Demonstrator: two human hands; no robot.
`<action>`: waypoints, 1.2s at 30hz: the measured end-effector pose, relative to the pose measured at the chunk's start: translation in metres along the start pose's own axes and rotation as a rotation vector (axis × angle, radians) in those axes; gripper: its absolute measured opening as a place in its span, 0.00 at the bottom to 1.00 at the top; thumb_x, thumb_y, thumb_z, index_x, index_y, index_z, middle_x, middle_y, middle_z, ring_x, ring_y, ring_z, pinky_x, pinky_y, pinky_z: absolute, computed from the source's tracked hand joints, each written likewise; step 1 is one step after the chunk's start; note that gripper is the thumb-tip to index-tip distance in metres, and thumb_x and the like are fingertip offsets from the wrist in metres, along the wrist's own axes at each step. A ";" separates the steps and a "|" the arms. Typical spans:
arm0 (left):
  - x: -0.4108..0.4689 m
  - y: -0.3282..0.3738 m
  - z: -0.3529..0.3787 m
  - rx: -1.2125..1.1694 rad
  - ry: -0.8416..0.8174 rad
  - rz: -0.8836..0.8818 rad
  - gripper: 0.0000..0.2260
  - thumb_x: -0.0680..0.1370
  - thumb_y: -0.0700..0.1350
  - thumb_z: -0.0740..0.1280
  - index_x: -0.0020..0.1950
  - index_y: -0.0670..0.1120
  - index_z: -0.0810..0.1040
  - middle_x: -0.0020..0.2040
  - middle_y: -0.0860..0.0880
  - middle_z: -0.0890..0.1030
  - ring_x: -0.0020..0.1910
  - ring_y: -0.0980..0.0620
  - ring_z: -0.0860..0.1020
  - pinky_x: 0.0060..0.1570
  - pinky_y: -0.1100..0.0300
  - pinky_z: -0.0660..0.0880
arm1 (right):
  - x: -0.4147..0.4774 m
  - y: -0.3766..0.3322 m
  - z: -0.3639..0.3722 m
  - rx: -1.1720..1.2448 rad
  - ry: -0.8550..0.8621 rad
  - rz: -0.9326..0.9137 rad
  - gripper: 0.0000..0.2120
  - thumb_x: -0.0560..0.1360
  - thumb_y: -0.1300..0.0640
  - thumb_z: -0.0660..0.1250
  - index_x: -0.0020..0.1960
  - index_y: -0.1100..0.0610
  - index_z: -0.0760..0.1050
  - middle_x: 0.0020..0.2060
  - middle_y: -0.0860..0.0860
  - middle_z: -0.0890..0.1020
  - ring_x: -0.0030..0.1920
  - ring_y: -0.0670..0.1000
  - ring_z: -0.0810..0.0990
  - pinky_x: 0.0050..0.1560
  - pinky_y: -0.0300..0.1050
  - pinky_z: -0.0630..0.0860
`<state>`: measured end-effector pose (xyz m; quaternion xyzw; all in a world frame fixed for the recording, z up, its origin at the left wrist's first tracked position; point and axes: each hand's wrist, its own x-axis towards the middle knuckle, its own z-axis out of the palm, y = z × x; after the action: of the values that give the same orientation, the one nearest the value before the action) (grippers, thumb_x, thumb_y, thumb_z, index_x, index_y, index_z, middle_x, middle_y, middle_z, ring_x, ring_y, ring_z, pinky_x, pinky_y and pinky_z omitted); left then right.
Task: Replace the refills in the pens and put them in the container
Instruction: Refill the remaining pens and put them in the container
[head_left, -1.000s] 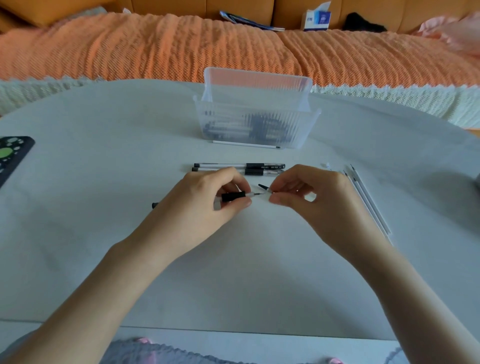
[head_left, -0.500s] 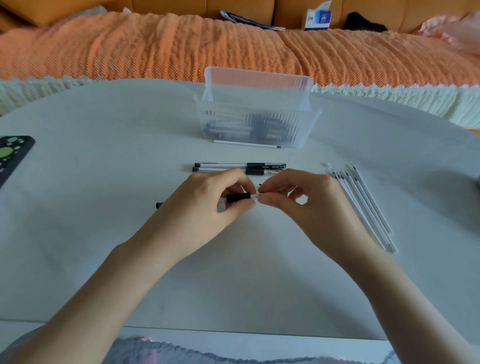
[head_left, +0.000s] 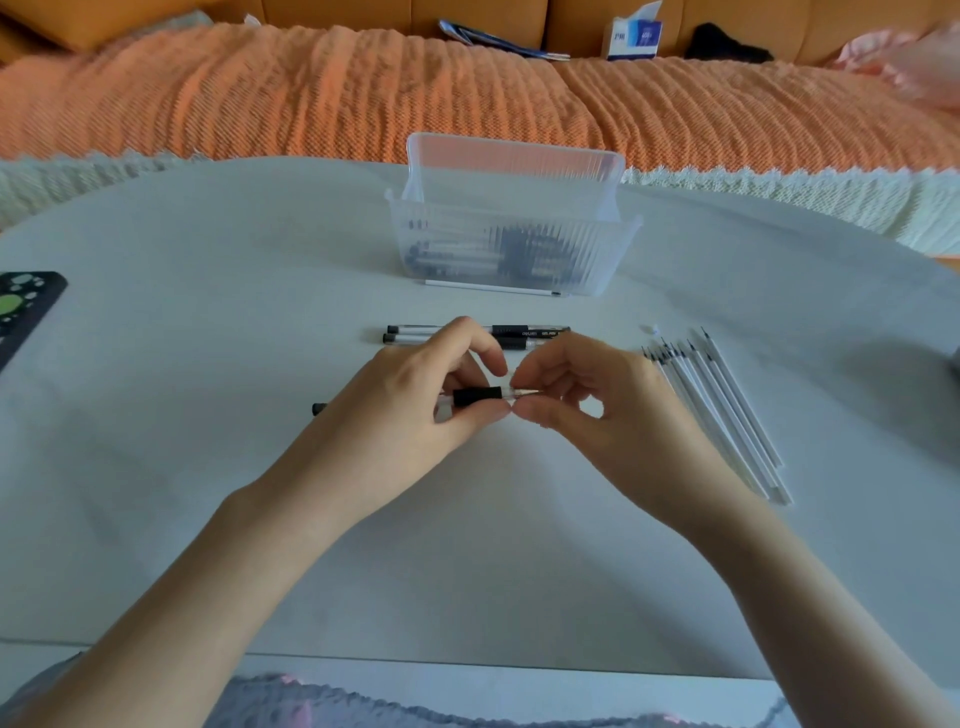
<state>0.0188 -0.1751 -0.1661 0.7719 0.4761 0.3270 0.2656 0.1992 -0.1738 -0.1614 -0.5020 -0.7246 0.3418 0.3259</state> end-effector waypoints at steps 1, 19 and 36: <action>0.000 0.000 0.000 0.002 0.000 0.003 0.09 0.73 0.48 0.70 0.48 0.52 0.71 0.40 0.58 0.81 0.43 0.58 0.78 0.44 0.59 0.74 | 0.000 0.000 0.000 0.004 -0.002 0.008 0.02 0.72 0.59 0.70 0.43 0.54 0.78 0.35 0.48 0.82 0.36 0.47 0.78 0.41 0.38 0.74; 0.000 -0.001 0.000 0.012 0.021 0.022 0.08 0.72 0.46 0.72 0.46 0.51 0.74 0.41 0.58 0.81 0.44 0.62 0.79 0.44 0.63 0.75 | 0.000 0.000 -0.002 -0.070 -0.003 0.037 0.11 0.75 0.45 0.62 0.40 0.50 0.77 0.34 0.44 0.80 0.34 0.44 0.76 0.35 0.34 0.69; 0.000 0.002 0.000 0.056 0.020 0.067 0.07 0.72 0.46 0.72 0.45 0.51 0.74 0.40 0.62 0.80 0.42 0.64 0.78 0.44 0.69 0.72 | 0.001 0.003 -0.003 -0.015 -0.070 0.017 0.03 0.74 0.53 0.68 0.42 0.52 0.77 0.33 0.45 0.82 0.34 0.45 0.77 0.36 0.33 0.71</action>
<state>0.0199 -0.1756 -0.1645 0.7913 0.4613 0.3301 0.2282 0.2023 -0.1717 -0.1621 -0.4982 -0.7339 0.3563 0.2937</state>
